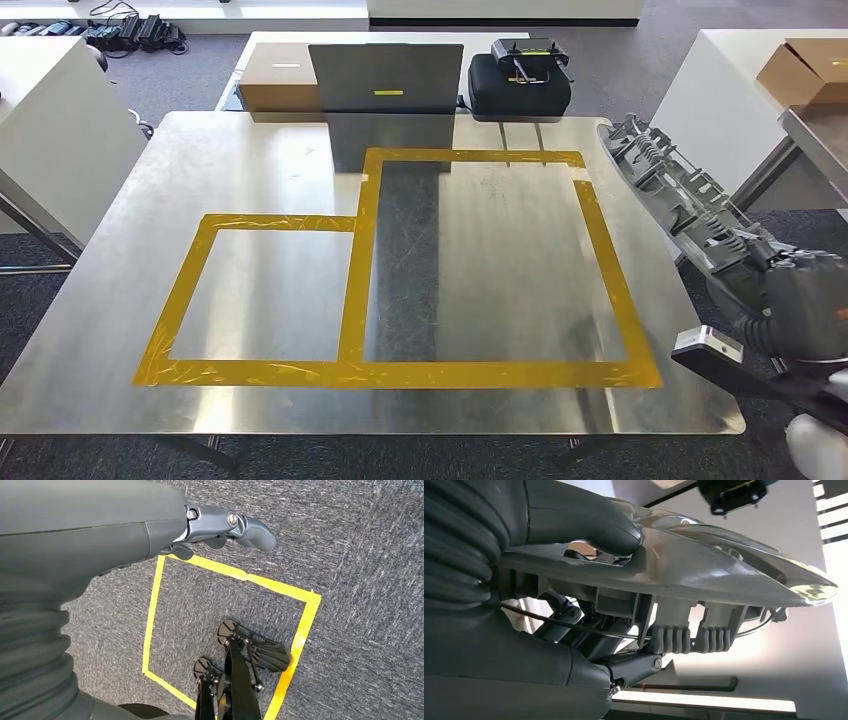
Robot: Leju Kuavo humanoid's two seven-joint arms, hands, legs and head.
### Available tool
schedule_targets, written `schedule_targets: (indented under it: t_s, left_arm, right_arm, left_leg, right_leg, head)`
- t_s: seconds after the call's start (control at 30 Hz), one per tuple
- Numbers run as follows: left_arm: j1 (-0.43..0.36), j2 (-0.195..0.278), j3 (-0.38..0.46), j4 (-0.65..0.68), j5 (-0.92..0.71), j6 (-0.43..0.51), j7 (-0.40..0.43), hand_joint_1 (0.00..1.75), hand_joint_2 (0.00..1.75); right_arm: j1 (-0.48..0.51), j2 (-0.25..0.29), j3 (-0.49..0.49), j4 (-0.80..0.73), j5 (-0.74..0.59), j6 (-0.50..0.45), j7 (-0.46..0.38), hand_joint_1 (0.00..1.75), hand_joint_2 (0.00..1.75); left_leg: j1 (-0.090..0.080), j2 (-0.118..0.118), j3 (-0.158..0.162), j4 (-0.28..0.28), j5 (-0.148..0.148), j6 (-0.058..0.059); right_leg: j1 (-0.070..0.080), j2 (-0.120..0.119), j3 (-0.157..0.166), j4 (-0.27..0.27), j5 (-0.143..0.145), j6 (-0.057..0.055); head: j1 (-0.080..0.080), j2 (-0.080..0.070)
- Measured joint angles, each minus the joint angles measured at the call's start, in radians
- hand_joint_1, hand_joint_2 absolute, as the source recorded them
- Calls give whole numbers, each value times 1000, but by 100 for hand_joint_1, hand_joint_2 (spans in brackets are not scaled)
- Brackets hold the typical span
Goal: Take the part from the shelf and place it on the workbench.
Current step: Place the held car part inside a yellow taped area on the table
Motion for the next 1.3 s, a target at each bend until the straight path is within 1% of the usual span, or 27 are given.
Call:
schedule_targets:
  t_s: [0.17,0.33,0.5,0.7,0.83,0.93,1.03,1.13,1.3]
  left_arm:
    - [-1,3,0,0,-15,-5,-1,0,175]
    - [-3,5,0,0,-29,-15,-5,0,175]
    - [-3,5,0,1,-32,-19,-7,0,175]
    - [-3,5,0,2,-33,-19,-6,0,175]
    - [-6,4,0,2,-32,-17,-3,0,175]
    - [-8,3,0,2,-31,-15,-2,0,175]
    - [-9,1,0,2,-30,-15,-4,0,175]
    - [-11,0,0,2,-31,-15,-5,0,175]
    - [-13,-1,0,2,-32,-15,-6,0,175]
  right_arm:
    - [-94,-49,27,87,100,4,57,175,175]
    - [-232,-86,121,200,165,33,88,175,175]
    - [-346,-98,215,296,187,41,109,175,175]
    - [-403,-105,276,354,194,46,110,175,175]
    - [-496,-96,359,429,225,67,108,175,175]
    - [-582,-72,440,497,237,80,113,175,175]
    - [-647,-43,511,557,239,89,109,175,175]
    - [-690,-19,566,606,238,87,103,175,175]
    - [-726,16,633,661,244,81,89,175,175]
  left_leg:
    - [0,0,1,0,0,0]
    - [0,0,2,-1,1,-1]
    - [-1,0,2,-1,2,-2]
    - [-1,-1,2,-3,2,-2]
    - [-1,0,2,-4,3,-3]
    - [-1,0,3,-4,4,-5]
    - [-1,-1,3,-4,4,-5]
    - [-1,-1,3,-5,4,-6]
    - [-1,-1,4,-5,4,-6]
  right_leg:
    - [0,1,0,0,0,0]
    - [0,1,1,1,0,0]
    - [0,0,1,1,1,-1]
    - [-1,0,0,2,0,-1]
    - [-1,1,0,2,1,-1]
    - [-1,1,0,2,1,-1]
    - [-1,0,0,3,1,-1]
    - [-1,-1,0,3,1,-1]
    - [-1,0,0,3,1,-2]
  head:
    - [0,0]
    - [0,0]
    - [0,0]
    - [0,0]
    - [0,0]
    - [0,0]
    - [0,0]
    - [0,0]
    - [0,0]
